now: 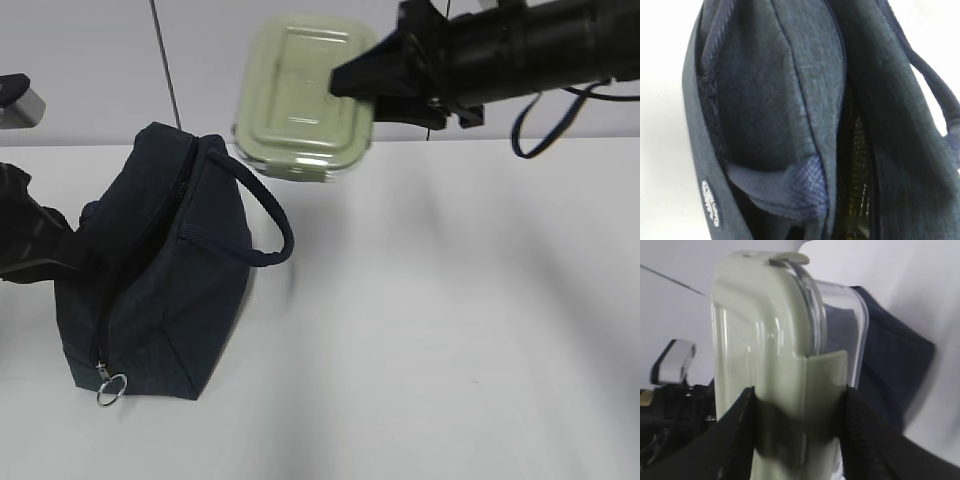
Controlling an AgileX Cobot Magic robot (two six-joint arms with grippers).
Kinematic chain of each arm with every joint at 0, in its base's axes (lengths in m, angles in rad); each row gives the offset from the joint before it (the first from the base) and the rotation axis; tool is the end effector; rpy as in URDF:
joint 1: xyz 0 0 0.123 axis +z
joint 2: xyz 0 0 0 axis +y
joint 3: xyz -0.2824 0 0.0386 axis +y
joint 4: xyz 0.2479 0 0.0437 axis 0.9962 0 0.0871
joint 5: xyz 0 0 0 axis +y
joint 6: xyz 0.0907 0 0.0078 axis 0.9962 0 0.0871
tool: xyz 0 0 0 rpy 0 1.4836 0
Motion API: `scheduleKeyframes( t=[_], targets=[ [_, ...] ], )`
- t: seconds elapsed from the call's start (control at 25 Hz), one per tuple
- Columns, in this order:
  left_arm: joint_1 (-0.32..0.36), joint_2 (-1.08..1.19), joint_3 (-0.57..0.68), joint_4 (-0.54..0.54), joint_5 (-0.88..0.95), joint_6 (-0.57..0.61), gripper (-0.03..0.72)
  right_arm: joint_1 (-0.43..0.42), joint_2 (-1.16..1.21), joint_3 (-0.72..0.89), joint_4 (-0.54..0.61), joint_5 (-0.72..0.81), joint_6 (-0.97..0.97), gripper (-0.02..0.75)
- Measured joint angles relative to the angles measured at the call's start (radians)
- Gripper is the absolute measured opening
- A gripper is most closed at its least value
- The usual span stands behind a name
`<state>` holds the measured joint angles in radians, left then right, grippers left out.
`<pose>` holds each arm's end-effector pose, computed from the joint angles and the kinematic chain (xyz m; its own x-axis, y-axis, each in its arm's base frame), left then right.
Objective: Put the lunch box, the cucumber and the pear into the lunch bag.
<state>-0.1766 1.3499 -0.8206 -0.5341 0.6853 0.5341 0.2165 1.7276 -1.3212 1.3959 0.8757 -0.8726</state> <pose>0.2451 -0.0736 0.2445 -0.8181 0.2465 -0.5196 0.4104 0.8831 -0.2273 0.3550 0.1487 0.3082 -0.7694 0.1094 -0.6293 -0.5055 0.4980 0.7046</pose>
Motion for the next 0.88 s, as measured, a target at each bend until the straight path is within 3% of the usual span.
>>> scheduleKeyframes(
  t=[0.28,0.48,0.6,0.72,0.8,0.88],
  targets=[
    [0.000,0.000,0.000,0.000,0.001,0.000,0.001,0.240,0.073,-0.162,-0.020,-0.171,0.028,0.329],
    [0.000,0.000,0.000,0.000,0.001,0.000,0.001,0.264,0.158,-0.174,-0.061,-0.257,0.042,0.329],
    [0.000,0.000,0.000,0.001,0.004,0.000,0.001,0.262,0.212,-0.176,-0.179,-0.265,0.155,0.329],
    [0.000,-0.002,0.000,0.000,0.002,0.000,0.001,0.262,0.220,-0.177,-0.480,-0.236,0.413,0.329],
    [0.000,-0.006,0.000,-0.004,0.002,0.000,0.001,0.262,0.220,-0.177,-0.610,-0.215,0.518,0.329],
    [0.000,-0.008,0.000,-0.004,0.002,0.000,0.001,0.268,0.220,-0.177,-0.632,-0.213,0.562,0.329]
  ],
)
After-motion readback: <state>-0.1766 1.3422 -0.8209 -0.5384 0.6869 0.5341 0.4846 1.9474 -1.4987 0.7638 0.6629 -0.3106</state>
